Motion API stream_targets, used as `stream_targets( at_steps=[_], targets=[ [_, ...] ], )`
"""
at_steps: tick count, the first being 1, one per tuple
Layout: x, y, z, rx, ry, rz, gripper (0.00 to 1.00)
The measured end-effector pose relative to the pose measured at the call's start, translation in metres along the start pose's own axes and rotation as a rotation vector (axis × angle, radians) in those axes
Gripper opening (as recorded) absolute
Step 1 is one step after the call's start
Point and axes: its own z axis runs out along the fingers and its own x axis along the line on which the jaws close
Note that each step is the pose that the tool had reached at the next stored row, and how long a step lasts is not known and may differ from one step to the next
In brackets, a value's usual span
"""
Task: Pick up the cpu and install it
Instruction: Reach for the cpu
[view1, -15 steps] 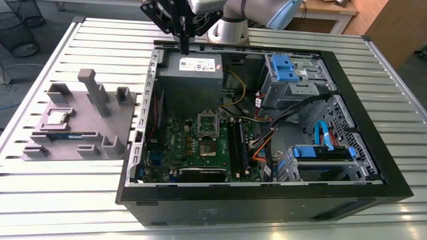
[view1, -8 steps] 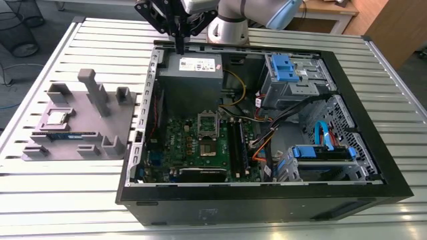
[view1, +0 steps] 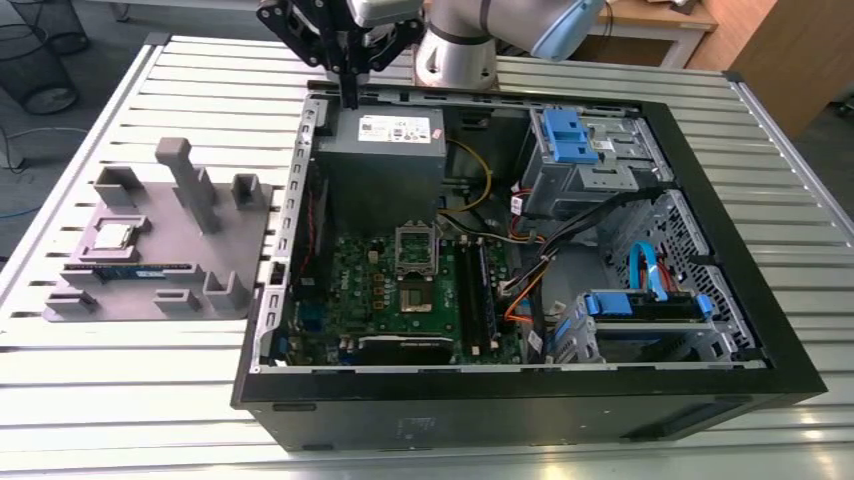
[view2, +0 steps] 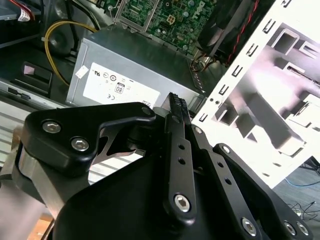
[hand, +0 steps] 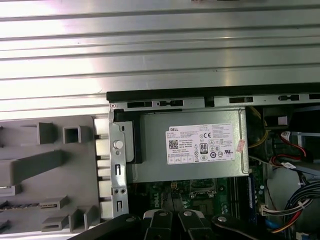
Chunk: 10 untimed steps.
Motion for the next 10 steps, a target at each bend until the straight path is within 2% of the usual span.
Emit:
stream_targets(
  at_steps=[10],
  targets=[
    [0.0104,-0.0008,-0.0003,0.0000,-0.0001,0.000,0.11]
  ],
)
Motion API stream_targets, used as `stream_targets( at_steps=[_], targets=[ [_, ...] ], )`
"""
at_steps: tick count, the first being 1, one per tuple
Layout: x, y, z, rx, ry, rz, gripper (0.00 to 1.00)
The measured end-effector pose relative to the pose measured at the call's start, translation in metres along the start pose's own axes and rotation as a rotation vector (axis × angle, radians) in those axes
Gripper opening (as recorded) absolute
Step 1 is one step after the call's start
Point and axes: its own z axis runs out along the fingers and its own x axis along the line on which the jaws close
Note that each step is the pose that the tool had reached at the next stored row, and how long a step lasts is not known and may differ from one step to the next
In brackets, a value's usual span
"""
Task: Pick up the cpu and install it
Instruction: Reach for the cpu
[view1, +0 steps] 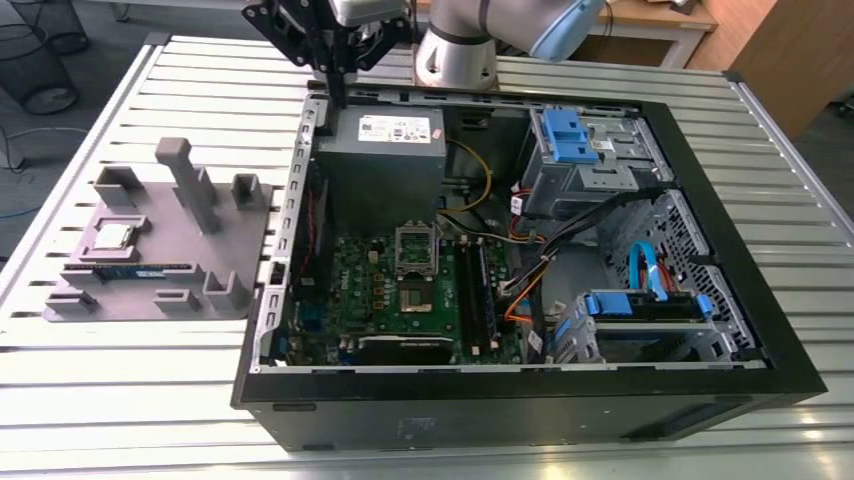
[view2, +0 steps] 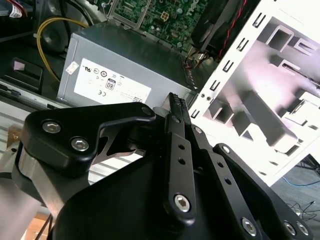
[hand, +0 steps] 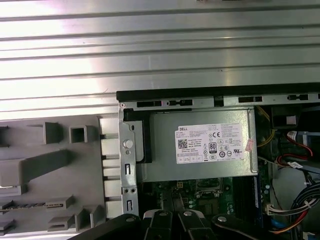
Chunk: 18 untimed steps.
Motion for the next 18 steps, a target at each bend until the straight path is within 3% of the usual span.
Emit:
stream_targets(
  at_steps=[18],
  targets=[
    [0.0141,-0.0011,-0.0004,-0.0001,-0.0010,0.000,0.11]
  ],
)
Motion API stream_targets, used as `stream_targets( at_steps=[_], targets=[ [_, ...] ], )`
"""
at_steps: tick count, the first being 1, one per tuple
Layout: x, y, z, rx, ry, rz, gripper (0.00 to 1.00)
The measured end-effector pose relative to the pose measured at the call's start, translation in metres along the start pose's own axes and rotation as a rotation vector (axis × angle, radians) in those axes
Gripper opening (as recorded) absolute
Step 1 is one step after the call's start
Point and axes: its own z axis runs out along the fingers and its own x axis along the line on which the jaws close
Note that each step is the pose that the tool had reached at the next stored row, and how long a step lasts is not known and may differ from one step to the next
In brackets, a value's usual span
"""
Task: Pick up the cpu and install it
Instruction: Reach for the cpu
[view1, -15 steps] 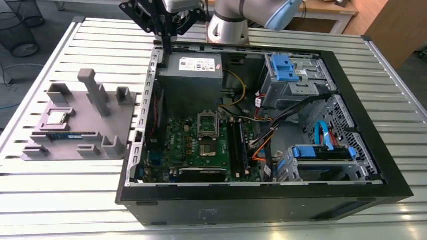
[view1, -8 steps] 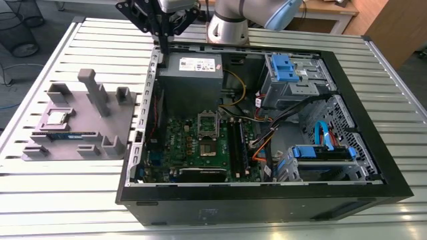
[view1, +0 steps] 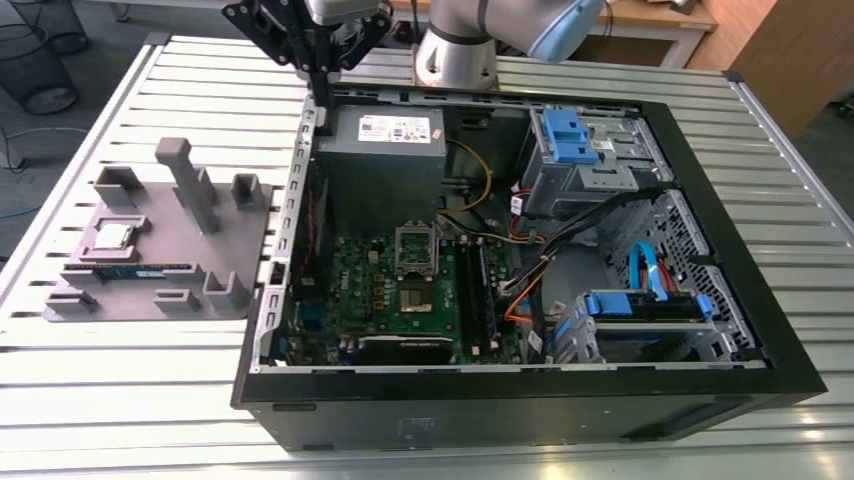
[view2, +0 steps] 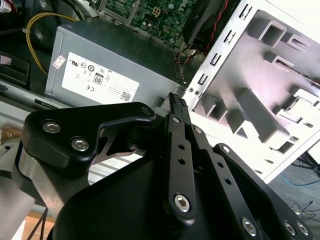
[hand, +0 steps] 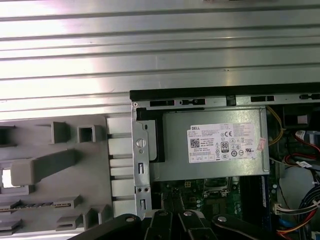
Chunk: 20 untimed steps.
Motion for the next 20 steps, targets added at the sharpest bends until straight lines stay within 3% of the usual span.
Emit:
stream_targets(
  at_steps=[20],
  targets=[
    [0.0198,-0.0015,-0.0006,-0.0003,-0.0036,0.000,0.11]
  ],
)
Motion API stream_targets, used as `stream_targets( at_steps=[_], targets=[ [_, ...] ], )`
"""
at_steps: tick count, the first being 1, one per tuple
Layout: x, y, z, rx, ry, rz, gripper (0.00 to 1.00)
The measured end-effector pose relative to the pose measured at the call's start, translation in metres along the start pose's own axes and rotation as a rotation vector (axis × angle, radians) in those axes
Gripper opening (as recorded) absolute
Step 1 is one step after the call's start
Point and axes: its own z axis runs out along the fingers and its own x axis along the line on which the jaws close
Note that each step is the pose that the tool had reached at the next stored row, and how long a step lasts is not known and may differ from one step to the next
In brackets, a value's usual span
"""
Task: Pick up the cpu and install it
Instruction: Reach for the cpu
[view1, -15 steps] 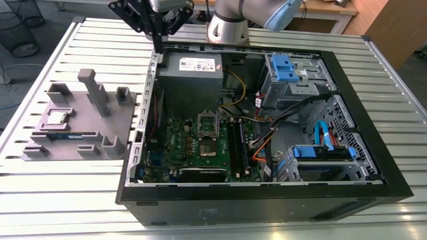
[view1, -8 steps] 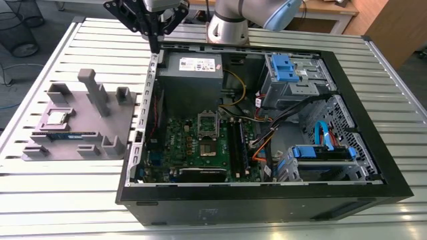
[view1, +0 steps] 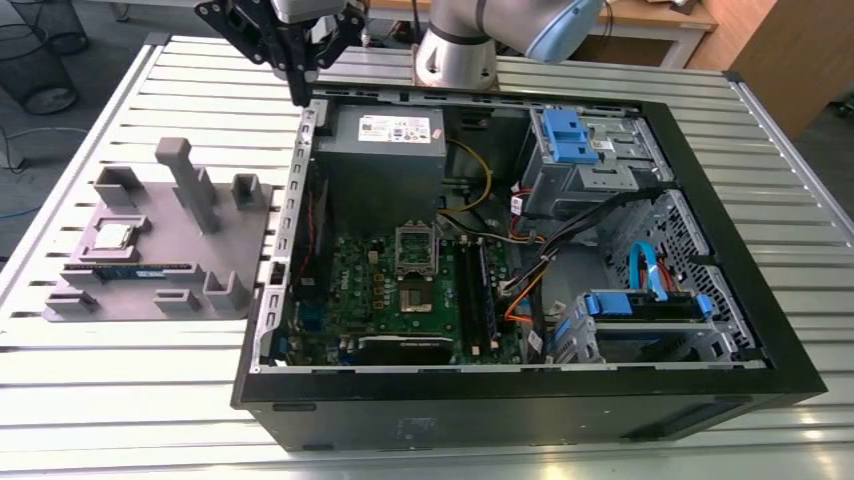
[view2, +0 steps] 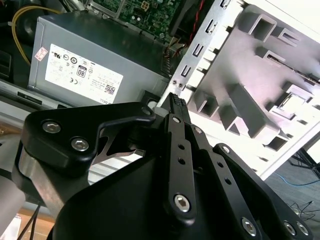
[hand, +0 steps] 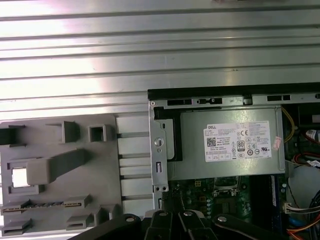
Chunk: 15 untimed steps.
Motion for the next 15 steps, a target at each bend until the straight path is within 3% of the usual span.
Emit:
stream_targets(
  at_steps=[15],
  targets=[
    [0.0151,-0.0011,-0.0005,-0.0003,-0.0037,0.000,0.11]
  ],
)
